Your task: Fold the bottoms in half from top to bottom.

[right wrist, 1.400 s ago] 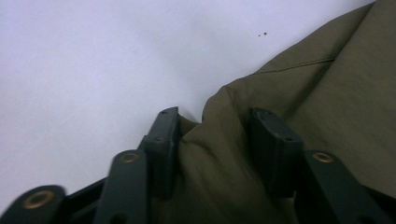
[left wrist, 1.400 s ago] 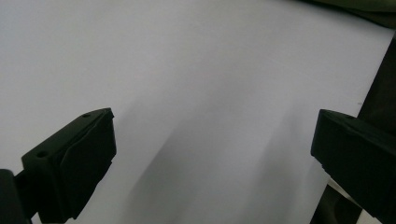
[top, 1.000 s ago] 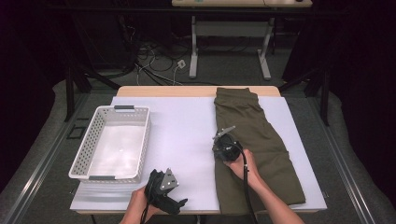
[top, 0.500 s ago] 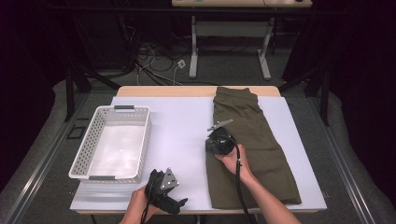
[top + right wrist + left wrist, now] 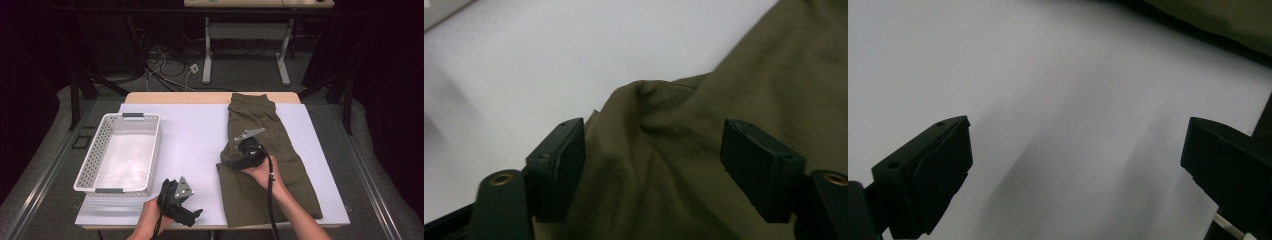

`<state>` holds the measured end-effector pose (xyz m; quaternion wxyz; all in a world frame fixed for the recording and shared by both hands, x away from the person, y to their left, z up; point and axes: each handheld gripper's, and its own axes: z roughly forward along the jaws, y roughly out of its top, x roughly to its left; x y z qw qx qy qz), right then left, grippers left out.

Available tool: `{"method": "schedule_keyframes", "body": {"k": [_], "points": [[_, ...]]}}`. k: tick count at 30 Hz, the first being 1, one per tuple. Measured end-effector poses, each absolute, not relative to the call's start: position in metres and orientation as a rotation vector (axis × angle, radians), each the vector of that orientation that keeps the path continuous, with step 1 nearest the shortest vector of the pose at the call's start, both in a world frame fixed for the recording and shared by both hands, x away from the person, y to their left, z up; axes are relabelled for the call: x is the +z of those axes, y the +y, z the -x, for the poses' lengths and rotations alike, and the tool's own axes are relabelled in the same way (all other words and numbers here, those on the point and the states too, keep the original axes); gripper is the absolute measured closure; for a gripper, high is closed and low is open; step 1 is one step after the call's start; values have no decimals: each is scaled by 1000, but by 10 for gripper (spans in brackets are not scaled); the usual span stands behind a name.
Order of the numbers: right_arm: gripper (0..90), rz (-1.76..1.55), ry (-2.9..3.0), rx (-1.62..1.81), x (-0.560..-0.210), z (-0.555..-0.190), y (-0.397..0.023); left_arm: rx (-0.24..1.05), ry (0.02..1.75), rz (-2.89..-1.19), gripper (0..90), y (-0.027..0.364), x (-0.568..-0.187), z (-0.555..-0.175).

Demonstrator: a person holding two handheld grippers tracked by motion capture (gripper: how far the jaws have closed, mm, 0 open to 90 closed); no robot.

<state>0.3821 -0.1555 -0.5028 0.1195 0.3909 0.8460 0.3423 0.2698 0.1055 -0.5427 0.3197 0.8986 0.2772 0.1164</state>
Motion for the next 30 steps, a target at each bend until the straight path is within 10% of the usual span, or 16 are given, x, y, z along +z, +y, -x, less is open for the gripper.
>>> {"method": "schedule_keyframes", "body": {"k": [30], "points": [[310, -1440, 2174, 772, -525, -385, -301, 263, 902, -2267, 29, 33, -528, -356]]}}
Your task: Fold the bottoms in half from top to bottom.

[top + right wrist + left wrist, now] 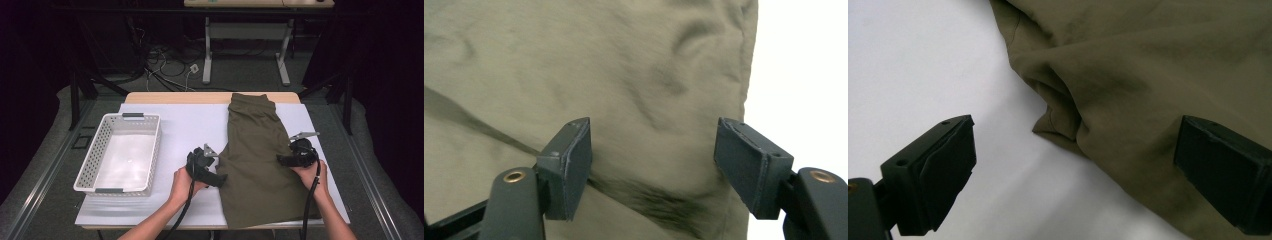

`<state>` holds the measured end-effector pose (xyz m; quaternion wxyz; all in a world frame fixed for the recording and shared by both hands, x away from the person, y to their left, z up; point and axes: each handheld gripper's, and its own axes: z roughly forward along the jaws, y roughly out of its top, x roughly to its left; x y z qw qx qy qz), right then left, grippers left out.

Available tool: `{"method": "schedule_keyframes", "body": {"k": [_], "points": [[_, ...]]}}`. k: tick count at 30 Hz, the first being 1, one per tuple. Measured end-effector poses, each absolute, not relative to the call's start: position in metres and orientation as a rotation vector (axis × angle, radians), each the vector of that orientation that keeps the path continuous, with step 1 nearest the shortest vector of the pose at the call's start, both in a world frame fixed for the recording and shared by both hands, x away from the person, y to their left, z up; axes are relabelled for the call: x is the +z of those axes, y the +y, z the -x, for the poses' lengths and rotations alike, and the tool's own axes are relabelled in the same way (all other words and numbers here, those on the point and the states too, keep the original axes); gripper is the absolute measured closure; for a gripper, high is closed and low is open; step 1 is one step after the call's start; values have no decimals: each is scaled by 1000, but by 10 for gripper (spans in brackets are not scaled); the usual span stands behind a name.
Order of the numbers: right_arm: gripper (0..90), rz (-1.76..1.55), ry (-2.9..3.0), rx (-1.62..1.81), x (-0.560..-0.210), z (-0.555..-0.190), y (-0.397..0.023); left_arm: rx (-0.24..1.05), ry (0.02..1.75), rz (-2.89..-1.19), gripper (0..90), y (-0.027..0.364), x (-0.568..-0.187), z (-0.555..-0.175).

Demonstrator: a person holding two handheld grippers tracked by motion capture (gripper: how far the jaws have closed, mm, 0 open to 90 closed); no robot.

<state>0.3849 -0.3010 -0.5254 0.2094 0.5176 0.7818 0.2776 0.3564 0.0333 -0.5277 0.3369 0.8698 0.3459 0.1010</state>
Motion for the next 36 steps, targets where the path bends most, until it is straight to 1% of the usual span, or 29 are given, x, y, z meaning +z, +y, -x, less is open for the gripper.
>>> {"method": "schedule_keyframes", "body": {"k": [4, 8, 11, 12, 13, 15, 17, 19, 20, 21, 22, 24, 27, 30, 33, 35, 36], "points": [[307, -1478, 2150, 733, -530, -387, -308, 246, 899, -2299, 44, 27, -535, -363], [299, -1528, 2153, 697, -537, -390, -317, 216, 894, -2330, 90, 22, -542, -366], [324, -1566, 2167, 692, -542, -390, -319, 194, 868, -2347, 161, 17, -545, -366], [342, -1569, 2172, 689, -543, -390, -319, 203, 863, -2338, 181, 16, -546, -366], [376, -1582, 2176, 699, -544, -391, -319, 192, 862, -2345, 229, 15, -547, -366], [402, -1593, 2179, 721, -544, -390, -319, 189, 868, -2340, 265, 13, -550, -366], [448, -1605, 2176, 722, -544, -390, -320, 211, 874, -2320, 299, 13, -552, -365], [473, -1620, 2171, 727, -544, -390, -322, 237, 879, -2297, 337, 12, -553, -364], [504, -1629, 2164, 727, -543, -390, -322, 251, 873, -2291, 370, 13, -554, -363], [517, -1625, 2164, 731, -543, -390, -322, 263, 871, -2275, 403, 12, -555, -362], [517, -1628, 2156, 731, -542, -390, -322, 267, 874, -2266, 439, 12, -555, -361], [454, -1618, 2127, 704, -541, -390, -323, 287, 869, -2261, 486, 11, -556, -360], [478, -1634, 2142, 693, -542, -391, -326, 300, 867, -2239, 550, 10, -558, -360], [578, -1651, 2144, 734, -543, -391, -327, 293, 860, -2224, 664, 12, -559, -362], [710, -1664, 2137, 768, -544, -389, -326, 283, 848, -2206, 790, 14, -560, -365], [795, -1688, 2137, 786, -543, -388, -326, 265, 842, -2203, 832, 16, -560, -366], [822, -1690, 2133, 809, -544, -388, -326, 256, 843, -2201, 842, 16, -560, -367]]}}
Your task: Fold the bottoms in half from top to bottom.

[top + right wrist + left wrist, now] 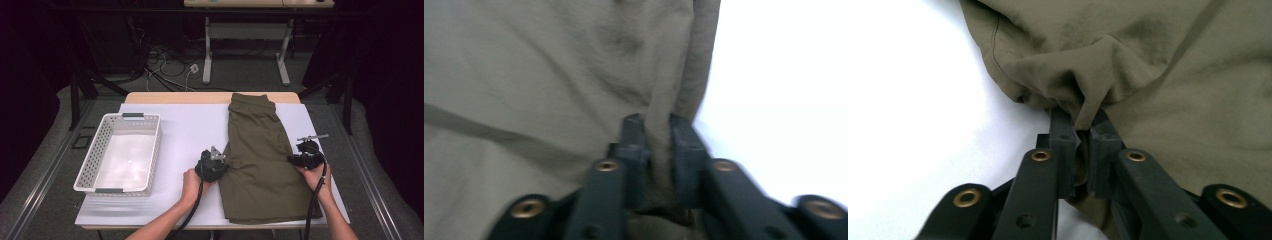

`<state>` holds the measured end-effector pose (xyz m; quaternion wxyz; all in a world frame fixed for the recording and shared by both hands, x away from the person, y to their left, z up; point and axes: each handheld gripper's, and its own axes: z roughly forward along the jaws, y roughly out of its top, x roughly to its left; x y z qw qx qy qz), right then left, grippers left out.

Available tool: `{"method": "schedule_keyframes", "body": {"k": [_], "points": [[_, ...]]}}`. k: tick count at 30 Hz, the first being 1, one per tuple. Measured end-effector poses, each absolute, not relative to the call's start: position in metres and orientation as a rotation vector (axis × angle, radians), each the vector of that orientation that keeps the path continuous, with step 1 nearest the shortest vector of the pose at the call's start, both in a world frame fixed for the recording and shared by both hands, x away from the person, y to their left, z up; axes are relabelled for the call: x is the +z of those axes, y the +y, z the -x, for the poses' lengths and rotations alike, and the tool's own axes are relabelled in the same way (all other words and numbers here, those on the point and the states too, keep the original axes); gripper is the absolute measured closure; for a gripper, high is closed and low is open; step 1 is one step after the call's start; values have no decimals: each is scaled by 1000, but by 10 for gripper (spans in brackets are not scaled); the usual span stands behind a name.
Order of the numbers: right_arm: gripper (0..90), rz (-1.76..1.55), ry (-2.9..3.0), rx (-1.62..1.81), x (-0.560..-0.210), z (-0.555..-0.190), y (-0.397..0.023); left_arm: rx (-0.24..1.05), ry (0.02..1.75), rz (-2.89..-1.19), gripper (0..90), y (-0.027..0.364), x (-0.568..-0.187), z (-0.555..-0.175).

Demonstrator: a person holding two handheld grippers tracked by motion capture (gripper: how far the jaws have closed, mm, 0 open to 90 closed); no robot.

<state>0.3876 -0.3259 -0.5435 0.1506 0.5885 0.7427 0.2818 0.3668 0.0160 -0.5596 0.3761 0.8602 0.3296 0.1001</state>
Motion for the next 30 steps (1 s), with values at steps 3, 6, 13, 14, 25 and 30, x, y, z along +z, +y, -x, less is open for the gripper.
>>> {"method": "schedule_keyframes", "body": {"k": [3, 6, 13, 14, 25, 30], "points": [[855, -1720, 2114, 830, -543, -386, -324, 223, 840, -2205, 853, 21, -558, -371], [858, -1732, 2103, 845, -543, -385, -325, 194, 842, -2206, 856, 26, -557, -375], [862, -1754, 2091, 842, -542, -383, -319, 128, 855, -2211, 857, 38, -554, -381], [862, -1760, 2090, 835, -541, -382, -318, 117, 860, -2208, 857, 38, -554, -381], [790, -1586, 2074, 650, -539, -385, -315, 150, 886, -2217, 326, 16, -556, -373], [838, -1594, 2095, 686, -541, -386, -317, 267, 903, -2184, 464, 7, -560, -371]]}}
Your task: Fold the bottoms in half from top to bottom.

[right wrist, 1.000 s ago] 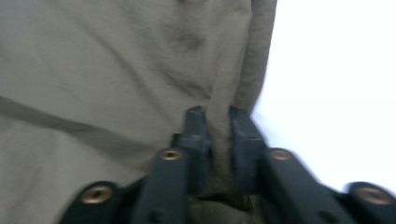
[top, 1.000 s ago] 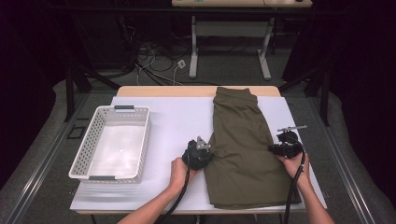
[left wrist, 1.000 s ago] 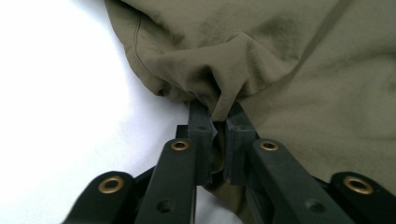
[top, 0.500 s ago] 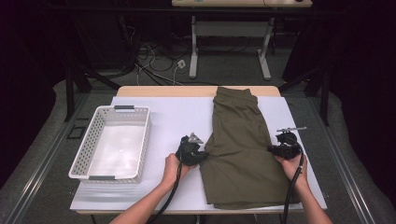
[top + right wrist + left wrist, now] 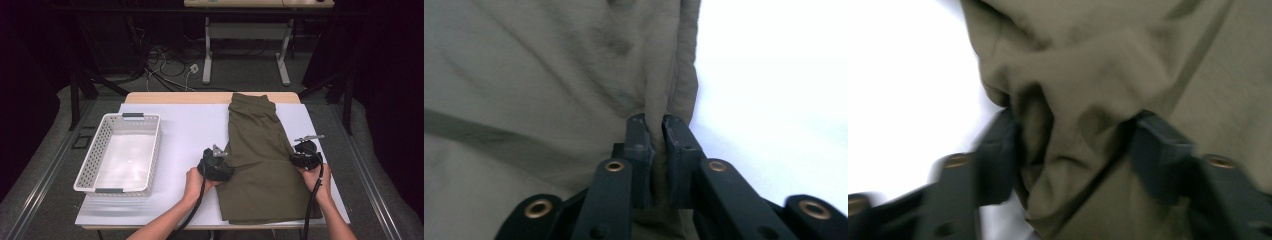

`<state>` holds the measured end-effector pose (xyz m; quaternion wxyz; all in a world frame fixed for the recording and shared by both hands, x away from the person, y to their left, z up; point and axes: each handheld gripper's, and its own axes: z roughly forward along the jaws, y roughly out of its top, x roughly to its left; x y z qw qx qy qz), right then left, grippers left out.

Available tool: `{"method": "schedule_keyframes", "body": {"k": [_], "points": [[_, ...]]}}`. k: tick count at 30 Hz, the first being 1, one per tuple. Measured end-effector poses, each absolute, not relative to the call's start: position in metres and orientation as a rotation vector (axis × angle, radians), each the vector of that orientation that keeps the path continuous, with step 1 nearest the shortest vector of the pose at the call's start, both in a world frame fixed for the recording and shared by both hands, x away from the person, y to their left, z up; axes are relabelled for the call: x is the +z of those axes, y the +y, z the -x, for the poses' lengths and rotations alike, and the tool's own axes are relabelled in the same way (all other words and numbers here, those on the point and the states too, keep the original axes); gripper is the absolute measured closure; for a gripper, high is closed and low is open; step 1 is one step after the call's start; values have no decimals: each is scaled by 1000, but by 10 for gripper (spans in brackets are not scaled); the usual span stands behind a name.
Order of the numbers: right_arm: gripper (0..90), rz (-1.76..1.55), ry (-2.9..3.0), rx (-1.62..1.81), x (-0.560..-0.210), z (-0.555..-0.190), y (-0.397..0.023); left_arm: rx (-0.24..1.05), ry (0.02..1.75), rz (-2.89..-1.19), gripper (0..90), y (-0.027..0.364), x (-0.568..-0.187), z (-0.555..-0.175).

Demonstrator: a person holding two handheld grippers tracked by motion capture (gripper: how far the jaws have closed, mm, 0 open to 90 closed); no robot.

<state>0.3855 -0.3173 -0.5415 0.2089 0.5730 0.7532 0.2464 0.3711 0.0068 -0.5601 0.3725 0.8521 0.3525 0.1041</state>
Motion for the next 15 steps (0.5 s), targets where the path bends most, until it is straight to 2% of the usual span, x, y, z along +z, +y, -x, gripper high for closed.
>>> {"method": "schedule_keyframes", "body": {"k": [2, 4, 6, 15], "points": [[855, -1597, 2103, 697, -542, -385, -317, 279, 884, -2178, 622, 8, -562, -372], [863, -1606, 2096, 704, -541, -385, -317, 256, 864, -2161, 742, 9, -563, -375], [867, -1615, 2102, 718, -541, -384, -317, 229, 853, -2160, 813, 10, -563, -376], [872, -1661, 2106, 795, -539, -383, -314, 144, 857, -2162, 851, 33, -555, -386]]}}
